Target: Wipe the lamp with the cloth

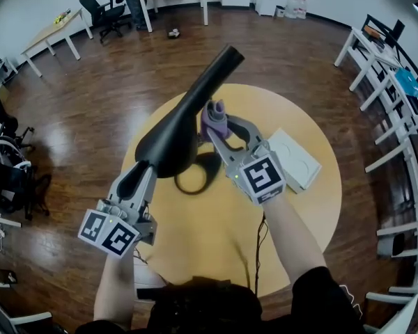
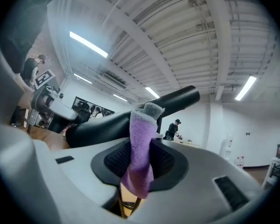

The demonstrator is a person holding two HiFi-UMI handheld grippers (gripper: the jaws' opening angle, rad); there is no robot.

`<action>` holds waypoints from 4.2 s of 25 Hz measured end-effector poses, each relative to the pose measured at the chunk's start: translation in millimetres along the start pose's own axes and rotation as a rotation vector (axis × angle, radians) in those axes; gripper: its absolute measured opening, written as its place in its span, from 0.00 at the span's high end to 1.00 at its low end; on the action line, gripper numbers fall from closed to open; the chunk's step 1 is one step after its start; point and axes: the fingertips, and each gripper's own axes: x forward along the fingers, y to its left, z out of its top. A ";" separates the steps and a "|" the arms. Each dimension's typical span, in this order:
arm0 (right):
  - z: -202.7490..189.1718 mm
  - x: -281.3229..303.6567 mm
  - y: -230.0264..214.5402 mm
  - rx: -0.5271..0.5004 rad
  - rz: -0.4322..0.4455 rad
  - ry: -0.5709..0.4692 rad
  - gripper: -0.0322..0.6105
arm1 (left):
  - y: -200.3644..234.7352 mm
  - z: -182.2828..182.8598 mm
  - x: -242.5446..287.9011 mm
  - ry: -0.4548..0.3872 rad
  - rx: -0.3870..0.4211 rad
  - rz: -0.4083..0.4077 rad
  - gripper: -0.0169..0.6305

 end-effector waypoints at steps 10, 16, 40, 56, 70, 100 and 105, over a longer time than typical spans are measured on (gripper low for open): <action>-72.6 29.8 17.5 0.116 -0.025 0.072 0.80 | -5.2 4.9 -0.6 0.026 -0.007 -0.049 0.83; -149.1 30.7 29.3 0.177 -0.032 0.207 0.80 | -1.0 14.4 -6.4 0.006 -0.037 -0.073 0.83; -331.9 -35.6 24.8 0.395 -0.114 0.726 0.80 | -0.1 18.3 -7.0 0.000 -0.080 -0.095 0.90; -47.3 -11.0 -100.7 0.194 -0.201 -0.010 0.80 | 16.5 1.9 -5.9 -0.002 -0.061 0.027 0.87; 93.2 11.7 -144.6 -0.177 0.111 -0.059 0.81 | 2.6 -2.2 -6.6 -0.114 -0.003 0.137 0.87; 30.1 39.4 -118.4 -0.308 0.287 0.013 0.81 | -93.9 -57.8 -48.6 -0.126 -0.009 0.461 0.87; 14.2 44.3 -98.3 -0.005 0.330 -0.001 0.81 | -93.9 -60.2 -55.1 -0.104 -0.009 0.462 0.87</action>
